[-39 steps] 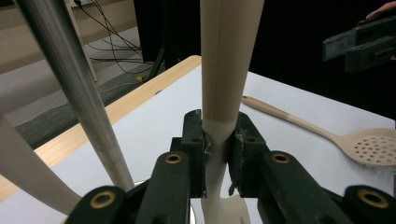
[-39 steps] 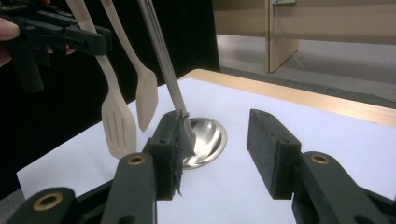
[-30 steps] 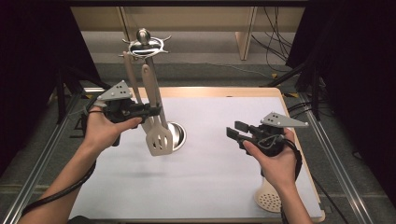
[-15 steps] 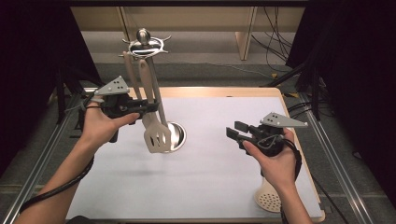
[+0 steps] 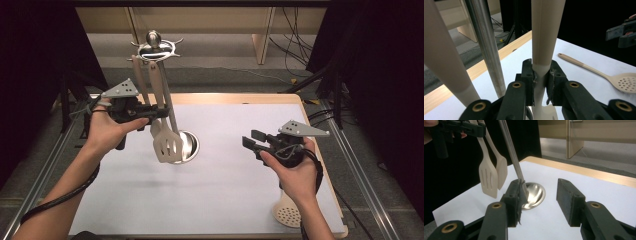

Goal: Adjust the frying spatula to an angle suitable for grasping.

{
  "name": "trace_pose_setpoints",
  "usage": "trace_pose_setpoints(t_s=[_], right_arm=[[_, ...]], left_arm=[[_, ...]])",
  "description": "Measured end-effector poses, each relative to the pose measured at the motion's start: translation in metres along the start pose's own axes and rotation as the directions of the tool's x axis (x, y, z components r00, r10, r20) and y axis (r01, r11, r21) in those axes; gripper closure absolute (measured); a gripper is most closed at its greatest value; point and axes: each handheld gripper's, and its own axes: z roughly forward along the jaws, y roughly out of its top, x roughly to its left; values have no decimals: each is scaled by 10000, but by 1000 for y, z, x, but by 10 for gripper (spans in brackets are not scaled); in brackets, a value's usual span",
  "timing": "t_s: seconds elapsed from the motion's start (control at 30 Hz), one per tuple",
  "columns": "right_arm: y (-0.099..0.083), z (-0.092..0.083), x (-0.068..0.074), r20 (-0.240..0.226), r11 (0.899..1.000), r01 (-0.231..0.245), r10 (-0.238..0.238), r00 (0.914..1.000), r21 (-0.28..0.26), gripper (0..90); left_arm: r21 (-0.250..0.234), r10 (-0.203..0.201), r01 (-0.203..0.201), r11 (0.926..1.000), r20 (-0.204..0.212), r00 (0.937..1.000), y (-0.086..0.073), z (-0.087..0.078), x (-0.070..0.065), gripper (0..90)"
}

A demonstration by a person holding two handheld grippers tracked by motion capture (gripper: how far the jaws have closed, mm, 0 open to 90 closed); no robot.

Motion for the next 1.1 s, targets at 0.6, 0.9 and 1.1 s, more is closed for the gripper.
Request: trace_pose_setpoints(t_s=[0.6, 0.9, 1.1], right_arm=[[-3, 3, 0, -54, 9999, -89, 89, 9999, 99, 564], [-6, 6, 2, -113, 9991, -324, 328, 9994, 288, 563], [-6, 5, -1, -104, 9996, -121, 123, 9999, 249, 561]], left_arm=[[203, -626, 621, 9979, 223, 9978, 1, 9, 7, 774], [181, -731, 726, 9972, 310, 9968, 1, 12, 7, 770], [-225, -579, 581, 9981, 56, 9983, -6, 5, 5, 684]])
